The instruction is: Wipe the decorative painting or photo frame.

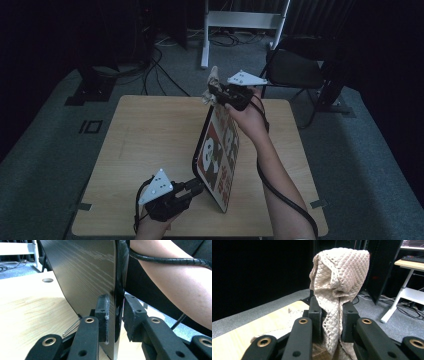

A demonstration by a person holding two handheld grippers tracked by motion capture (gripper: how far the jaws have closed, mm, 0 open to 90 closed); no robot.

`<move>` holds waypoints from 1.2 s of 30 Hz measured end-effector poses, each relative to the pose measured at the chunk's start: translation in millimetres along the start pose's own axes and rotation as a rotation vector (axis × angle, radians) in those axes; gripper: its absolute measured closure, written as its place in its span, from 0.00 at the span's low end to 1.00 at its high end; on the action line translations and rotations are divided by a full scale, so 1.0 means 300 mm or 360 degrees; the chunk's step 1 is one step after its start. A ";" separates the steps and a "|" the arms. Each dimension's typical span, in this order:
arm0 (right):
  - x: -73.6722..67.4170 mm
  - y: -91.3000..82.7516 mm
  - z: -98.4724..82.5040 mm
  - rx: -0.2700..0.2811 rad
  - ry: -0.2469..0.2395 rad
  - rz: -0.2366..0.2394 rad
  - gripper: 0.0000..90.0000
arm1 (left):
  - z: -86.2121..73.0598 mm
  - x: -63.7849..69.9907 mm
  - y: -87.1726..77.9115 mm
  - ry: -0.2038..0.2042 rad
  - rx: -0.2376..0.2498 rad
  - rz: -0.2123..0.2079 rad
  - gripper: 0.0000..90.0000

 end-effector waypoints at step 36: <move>0.165 -0.272 -0.021 0.0172 0.0028 -0.0257 0.83 | 0.004 0.003 0.041 -0.0061 0.0036 0.0042 0.71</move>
Point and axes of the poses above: each handheld gripper's, and its own axes: y roughly forward along the jaws, z roughly out of its top, x roughly to its right, the point moved 4 cm from there along y, roughly forward along the jaws, and after that the axes turned 10 degrees about y, right-handed, at the moved point
